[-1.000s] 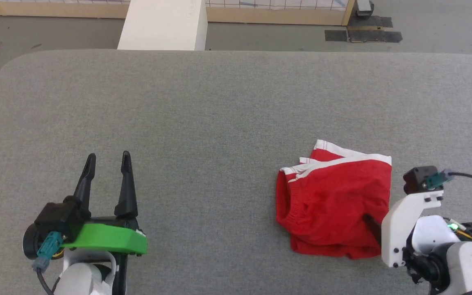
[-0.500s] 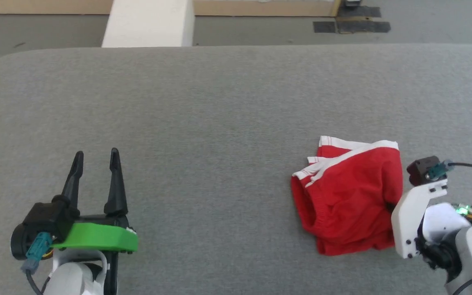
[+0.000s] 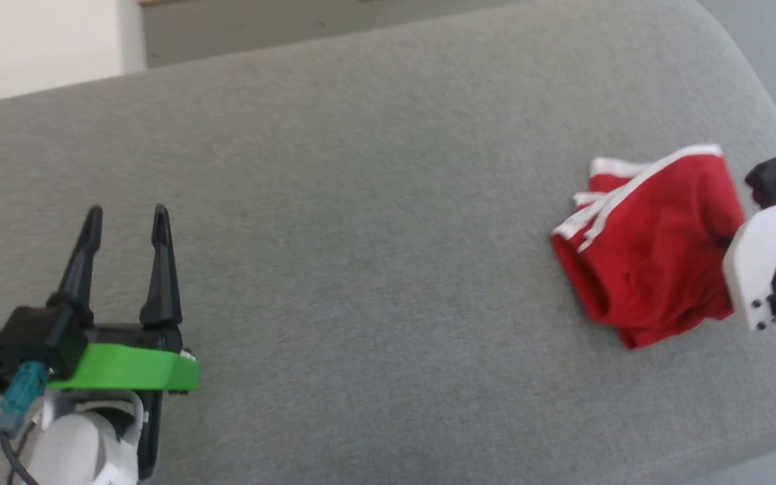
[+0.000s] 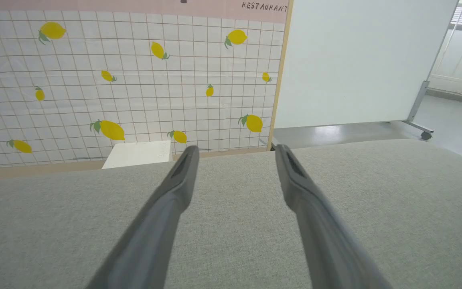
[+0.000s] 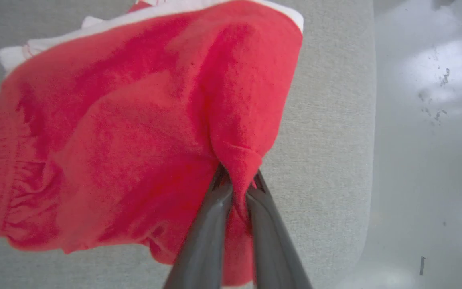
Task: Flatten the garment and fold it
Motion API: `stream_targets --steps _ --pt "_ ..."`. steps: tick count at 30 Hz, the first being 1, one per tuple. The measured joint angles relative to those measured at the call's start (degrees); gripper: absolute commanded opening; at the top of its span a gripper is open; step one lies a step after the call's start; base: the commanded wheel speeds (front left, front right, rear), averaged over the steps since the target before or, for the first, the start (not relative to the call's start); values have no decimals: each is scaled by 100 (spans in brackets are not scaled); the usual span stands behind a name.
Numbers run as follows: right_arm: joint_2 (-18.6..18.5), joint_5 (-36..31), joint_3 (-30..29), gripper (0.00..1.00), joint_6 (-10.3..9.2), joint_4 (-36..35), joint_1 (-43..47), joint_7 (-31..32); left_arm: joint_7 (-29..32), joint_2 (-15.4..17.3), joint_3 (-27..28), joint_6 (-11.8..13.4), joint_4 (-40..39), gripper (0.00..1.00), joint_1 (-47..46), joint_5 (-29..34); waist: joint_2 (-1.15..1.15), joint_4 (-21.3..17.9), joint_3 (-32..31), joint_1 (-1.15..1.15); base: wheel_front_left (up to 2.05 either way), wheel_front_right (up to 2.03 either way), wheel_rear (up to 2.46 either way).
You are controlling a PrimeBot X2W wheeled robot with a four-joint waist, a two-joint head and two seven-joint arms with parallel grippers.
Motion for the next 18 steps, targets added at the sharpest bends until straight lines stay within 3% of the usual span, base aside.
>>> stream_targets --steps 4,13,14,15,16,18 --pt "-155 4 -51 0 0 437 -344 -344 255 193 1 -2 -290 100 -163 56 0 -248 357 0 0 0 0" --pt "-202 -514 -753 0 0 1440 -981 -1126 632 470 47 -2 -715 100 -285 107 0 -514 1246 0 0 0 0" --pt "-201 -578 -826 43 0 1507 -1026 -1194 648 476 48 -1 -734 100 -287 107 0 -523 1310 0 0 0 0" --pt "-194 -664 -961 93 0 1600 -1082 -1268 654 480 47 -1 -756 100 -291 107 0 -532 1384 0 0 0 0" --pt "-190 -755 -1111 100 0 1694 -1136 -1308 668 483 53 -1 -775 100 -293 107 0 -538 1447 1 0 0 0" --pt "-186 -913 -1365 100 0 1813 -1195 -1389 670 483 54 5 -791 100 -293 107 0 -538 1534 0 0 0 0"
